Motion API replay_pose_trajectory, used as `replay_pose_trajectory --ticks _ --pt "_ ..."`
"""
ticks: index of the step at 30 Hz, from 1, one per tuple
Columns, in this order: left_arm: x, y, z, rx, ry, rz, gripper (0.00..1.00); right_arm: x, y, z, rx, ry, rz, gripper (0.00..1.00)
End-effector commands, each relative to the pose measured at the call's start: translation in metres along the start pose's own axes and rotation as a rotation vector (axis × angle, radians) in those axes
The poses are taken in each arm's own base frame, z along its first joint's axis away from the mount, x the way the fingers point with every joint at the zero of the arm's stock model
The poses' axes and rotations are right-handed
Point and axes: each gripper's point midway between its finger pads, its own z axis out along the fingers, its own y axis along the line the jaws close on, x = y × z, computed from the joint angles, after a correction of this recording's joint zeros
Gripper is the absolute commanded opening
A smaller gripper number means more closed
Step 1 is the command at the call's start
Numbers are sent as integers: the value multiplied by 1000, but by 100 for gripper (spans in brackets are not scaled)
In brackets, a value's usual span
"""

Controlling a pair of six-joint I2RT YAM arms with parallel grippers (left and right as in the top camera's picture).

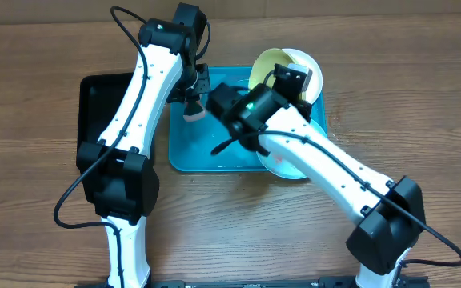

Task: Clean dirty plates on tray and stack at the side
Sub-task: 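Lift the yellow plate with the right gripper and place it right of the tray, then release the yellow plate and move right gripper to the light blue plate rim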

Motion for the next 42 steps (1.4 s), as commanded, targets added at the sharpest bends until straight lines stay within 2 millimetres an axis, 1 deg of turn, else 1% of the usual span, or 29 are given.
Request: replay_pose_trajectory --ticks 1,4,7,11,13,16,17,19,22,24,26,27,30,32,38,39,41,42 --pt "-3 1 -11 -2 -35 -16 4 -1 -4 6 -91 158 19 4" --pt "-3 1 -11 -2 -35 -16 4 -4 -5 21 -160 266 20 3" --pt "-4 1 -11 -2 -37 -16 4 -13 -11 40 -247 362 45 4" --pt "-6 -1 -11 3 -46 -16 4 -27 -28 77 -346 482 120 4" --pt "-7 -1 -11 4 -51 -17 4 -32 -45 101 -377 535 177 4" --pt "-9 0 -11 1 -58 -17 4 -35 -87 143 -319 586 312 4" --pt "-9 1 -11 -5 -60 -17 4 -35 -98 152 -301 593 342 4" --pt "-9 4 -11 -22 -63 -17 4 -30 -120 175 -266 609 408 4" --pt "-9 6 -11 -35 -66 -18 4 -14 -145 204 -221 637 485 4" --pt "-10 6 -12 -36 -70 -23 4 1 -156 221 -205 660 535 4" --pt "-11 7 -12 -38 -73 -44 4 16 -162 234 -204 680 573 4" --pt "-12 7 -12 -37 -76 -50 4 27 -165 242 -203 695 593 4" --pt "-13 6 -12 -34 -81 -57 4 51 -172 254 -178 719 616 4" --pt "-13 6 -12 -33 -83 -57 4 65 -174 258 -169 732 614 4" --pt "-15 5 -12 -30 -89 -57 4 93 -171 258 -172 775 554 4" --pt "-15 5 -12 -30 -90 -56 4 95 -171 257 -169 785 551 8" --pt "-16 5 -12 -29 -92 -56 4 96 -169 252 -199 804 517 27" --pt "-16 4 -12 -28 -94 -56 4 93 -166 247 -230 818 505 34"
